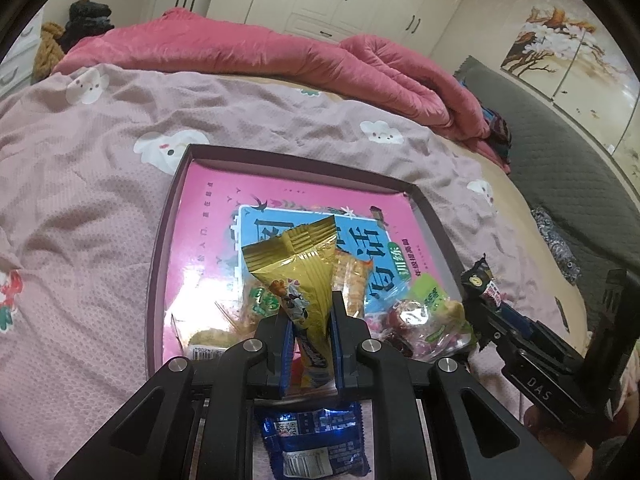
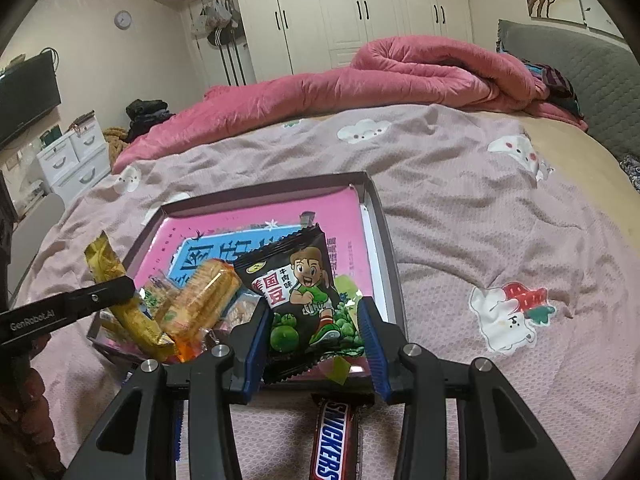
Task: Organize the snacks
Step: 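Lift and carry the wafer bar with left gripper while right gripper carries pea bag to tray, then lower and release the wafer bar on the tray while right gripper releases the pea bag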
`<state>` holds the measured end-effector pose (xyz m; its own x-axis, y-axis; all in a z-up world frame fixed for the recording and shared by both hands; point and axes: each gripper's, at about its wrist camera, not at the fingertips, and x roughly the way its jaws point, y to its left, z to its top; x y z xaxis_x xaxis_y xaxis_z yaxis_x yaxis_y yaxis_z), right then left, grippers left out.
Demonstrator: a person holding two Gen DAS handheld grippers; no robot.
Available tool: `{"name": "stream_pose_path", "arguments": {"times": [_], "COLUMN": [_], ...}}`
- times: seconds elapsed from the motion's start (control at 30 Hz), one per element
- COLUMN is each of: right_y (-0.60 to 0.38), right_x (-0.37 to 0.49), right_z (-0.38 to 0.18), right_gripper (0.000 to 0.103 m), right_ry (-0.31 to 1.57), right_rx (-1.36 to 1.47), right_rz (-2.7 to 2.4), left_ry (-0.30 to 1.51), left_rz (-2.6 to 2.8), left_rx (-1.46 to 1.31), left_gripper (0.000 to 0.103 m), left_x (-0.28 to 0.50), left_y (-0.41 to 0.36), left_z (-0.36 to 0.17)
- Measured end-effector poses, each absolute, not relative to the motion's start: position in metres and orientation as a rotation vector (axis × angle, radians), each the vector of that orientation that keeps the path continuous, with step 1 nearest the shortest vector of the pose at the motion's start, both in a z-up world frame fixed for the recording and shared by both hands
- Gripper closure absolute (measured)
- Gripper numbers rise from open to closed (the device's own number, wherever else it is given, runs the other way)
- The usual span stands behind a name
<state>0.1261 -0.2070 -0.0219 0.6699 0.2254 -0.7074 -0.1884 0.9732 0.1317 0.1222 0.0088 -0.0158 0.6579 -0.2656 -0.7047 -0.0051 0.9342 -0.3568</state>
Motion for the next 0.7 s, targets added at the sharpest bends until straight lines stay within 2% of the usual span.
{"name": "stream_pose_path", "arguments": {"times": [0.7], "right_y": [-0.182], "right_x": [0.139], "right_z": [-0.035], "right_gripper": [0.060], "right_ry": [0.821], "right_rx": [0.041], "right_rz": [0.298], "left_ry": [0.867], "left_rz": [-0.154], "left_rx": [-0.349], "left_gripper": [0.087], "left_x": [0.123], "left_y": [0.010], "left_z": [-0.024]}}
